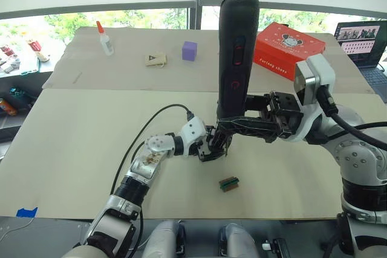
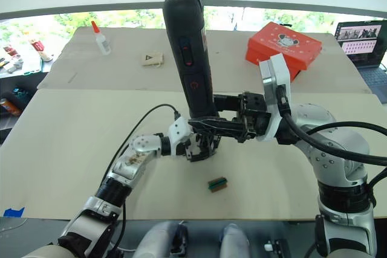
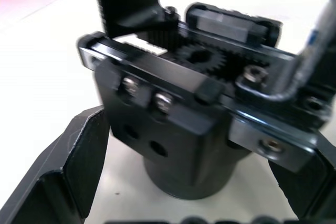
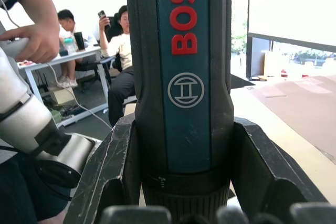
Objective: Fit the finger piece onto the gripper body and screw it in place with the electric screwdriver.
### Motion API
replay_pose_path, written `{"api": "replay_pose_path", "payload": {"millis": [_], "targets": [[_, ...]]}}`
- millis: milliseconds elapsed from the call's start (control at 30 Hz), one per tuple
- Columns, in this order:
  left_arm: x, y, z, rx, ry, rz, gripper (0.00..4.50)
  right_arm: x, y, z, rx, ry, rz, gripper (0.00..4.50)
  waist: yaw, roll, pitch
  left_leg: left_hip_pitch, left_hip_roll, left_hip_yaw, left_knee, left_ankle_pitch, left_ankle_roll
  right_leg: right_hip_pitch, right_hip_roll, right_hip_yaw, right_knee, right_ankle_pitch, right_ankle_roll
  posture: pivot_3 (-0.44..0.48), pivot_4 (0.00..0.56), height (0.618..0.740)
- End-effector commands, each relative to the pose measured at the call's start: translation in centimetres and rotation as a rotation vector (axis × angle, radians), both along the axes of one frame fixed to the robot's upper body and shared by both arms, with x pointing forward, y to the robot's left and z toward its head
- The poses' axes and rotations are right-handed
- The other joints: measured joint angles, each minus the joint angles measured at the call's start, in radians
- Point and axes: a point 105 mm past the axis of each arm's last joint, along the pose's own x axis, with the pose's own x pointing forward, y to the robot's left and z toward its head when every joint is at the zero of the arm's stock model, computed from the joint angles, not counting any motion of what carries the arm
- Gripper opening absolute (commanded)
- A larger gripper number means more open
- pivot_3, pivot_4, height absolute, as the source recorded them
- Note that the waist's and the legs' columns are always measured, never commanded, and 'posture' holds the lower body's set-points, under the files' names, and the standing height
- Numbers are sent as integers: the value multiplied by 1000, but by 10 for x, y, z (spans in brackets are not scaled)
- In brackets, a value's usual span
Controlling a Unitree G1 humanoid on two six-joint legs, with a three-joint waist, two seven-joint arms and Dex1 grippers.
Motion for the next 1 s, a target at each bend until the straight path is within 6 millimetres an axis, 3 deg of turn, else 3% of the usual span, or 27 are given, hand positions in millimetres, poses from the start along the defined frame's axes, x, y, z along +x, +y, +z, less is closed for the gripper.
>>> {"api": "replay_pose_path", "payload": {"millis": [33, 467, 567, 667, 1000], "targets": [[-1, 0, 6, -11, -24, 13, 4500, -7, -3, 16, 37, -90, 11, 1936, 0, 0, 0, 0, 0, 0, 0, 0, 0, 0, 0, 0, 0, 0, 0, 0, 150, 740], [-6, 0, -2, -12, -40, 49, 4500, -8, 0, 17, 40, -91, 17, 1936, 1, 0, 0, 0, 0, 0, 0, 0, 0, 0, 0, 0, 0, 0, 0, 0, 150, 740], [-7, 0, -3, -7, -37, 43, 3660, -8, 0, 17, 41, -90, 19, 1936, 1, 0, 0, 0, 0, 0, 0, 0, 0, 0, 0, 0, 0, 0, 0, 0, 150, 740], [-8, 0, -6, 3, -34, 32, 2291, -9, 1, 17, 42, -95, 23, 1936, 0, 0, 0, 0, 0, 0, 0, 0, 0, 0, 0, 0, 0, 0, 0, 0, 150, 740], [0, -2, -3, 9, -45, 16, 2282, -11, 19, 33, 81, -143, 79, 1936, 3, 0, 0, 0, 0, 0, 0, 0, 0, 0, 0, 0, 0, 0, 0, 0, 150, 740]]}}
